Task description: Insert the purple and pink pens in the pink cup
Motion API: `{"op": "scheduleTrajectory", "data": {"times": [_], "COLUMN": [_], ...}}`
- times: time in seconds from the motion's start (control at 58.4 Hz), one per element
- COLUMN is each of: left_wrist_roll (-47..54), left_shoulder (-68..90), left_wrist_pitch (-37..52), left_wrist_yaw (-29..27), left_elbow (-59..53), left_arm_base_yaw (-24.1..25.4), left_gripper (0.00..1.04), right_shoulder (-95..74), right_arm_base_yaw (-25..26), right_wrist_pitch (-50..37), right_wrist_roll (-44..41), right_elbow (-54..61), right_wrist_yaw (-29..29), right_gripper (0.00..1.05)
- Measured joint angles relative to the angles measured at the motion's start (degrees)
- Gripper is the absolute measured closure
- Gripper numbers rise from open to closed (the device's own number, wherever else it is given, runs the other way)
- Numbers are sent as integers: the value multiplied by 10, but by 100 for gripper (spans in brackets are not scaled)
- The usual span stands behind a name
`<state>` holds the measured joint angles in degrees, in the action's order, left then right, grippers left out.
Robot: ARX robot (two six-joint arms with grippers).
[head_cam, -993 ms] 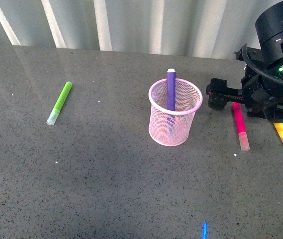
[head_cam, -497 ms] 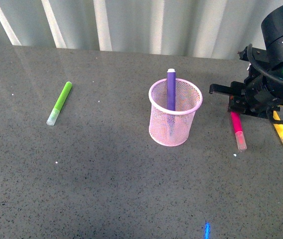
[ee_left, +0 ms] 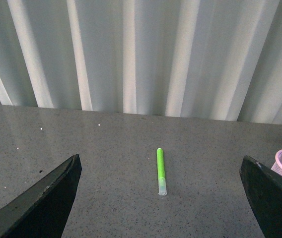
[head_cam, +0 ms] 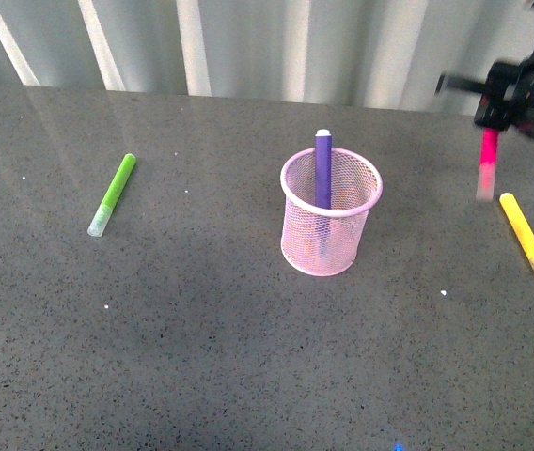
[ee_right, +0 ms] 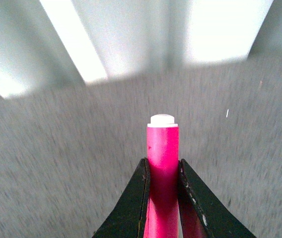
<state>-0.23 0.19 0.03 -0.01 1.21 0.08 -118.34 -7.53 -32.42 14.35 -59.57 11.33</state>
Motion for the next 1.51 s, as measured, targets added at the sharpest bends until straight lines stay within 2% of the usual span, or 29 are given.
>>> {"op": "scheduleTrajectory", "data": {"times": [0.051, 0.137, 0.274, 0.411, 0.514, 0.685, 1.507], "left_wrist_roll": [0, 0, 0, 0, 0, 0, 0], "left_shoulder": [0, 0, 0, 0, 0, 0, 0], "left_wrist_pitch": [0, 0, 0, 0, 0, 0, 0], "left_wrist_yaw": [0, 0, 0, 0, 0, 0, 0], "left_elbow": [0, 0, 0, 0, 0, 0, 0], "left_arm_base_yaw": [0, 0, 0, 0, 0, 0, 0], "left_gripper": [7, 7, 7, 7, 7, 7, 7], "right_shoulder": [27, 61, 90, 91, 90, 88, 3], "right_arm_base_yaw": [-6, -20, -60, -98, -113, -121, -163], "right_wrist_pitch": [-79, -190, -374, -464, -472, -473, -474], "right_wrist_roll": [-18, -44, -95, -112, -113, -113, -96], "right_elbow": [21, 51, 107, 151, 162, 167, 169], "right_wrist_yaw": [10, -3, -85, -174, -202, -213, -220], "right_gripper": [93, 93, 94, 94, 94, 94, 94]}}
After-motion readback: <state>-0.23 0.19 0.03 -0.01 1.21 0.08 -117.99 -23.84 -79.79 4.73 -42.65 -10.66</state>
